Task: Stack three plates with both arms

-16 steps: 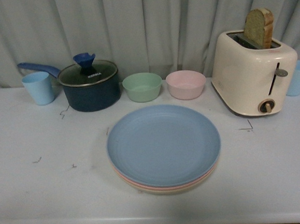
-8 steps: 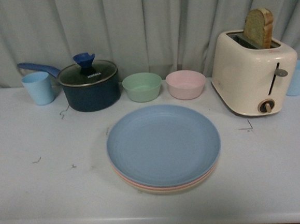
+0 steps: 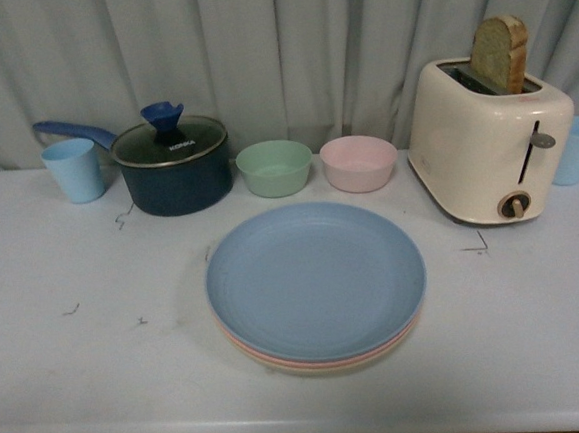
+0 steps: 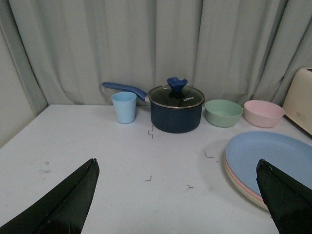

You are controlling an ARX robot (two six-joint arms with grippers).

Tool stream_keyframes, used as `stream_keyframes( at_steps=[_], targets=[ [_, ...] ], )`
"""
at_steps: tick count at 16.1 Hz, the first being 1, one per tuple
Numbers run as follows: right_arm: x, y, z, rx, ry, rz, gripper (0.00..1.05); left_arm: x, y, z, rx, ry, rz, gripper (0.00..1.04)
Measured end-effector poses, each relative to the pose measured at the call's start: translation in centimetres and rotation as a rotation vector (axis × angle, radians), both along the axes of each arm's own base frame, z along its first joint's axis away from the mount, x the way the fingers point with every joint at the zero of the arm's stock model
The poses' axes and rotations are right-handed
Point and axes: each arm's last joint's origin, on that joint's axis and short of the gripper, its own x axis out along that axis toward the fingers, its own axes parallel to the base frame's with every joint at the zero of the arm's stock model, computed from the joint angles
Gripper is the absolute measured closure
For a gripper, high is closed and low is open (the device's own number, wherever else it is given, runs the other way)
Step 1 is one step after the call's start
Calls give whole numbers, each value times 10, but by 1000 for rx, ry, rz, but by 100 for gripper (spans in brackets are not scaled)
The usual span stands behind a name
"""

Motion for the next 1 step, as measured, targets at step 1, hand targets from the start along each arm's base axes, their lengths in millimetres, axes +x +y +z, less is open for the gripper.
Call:
stream_keyframes(
  at_steps=[1],
  targets=[
    [0, 0, 0, 0, 0, 0, 6, 0, 0, 0, 0, 0, 0, 7]
  ],
)
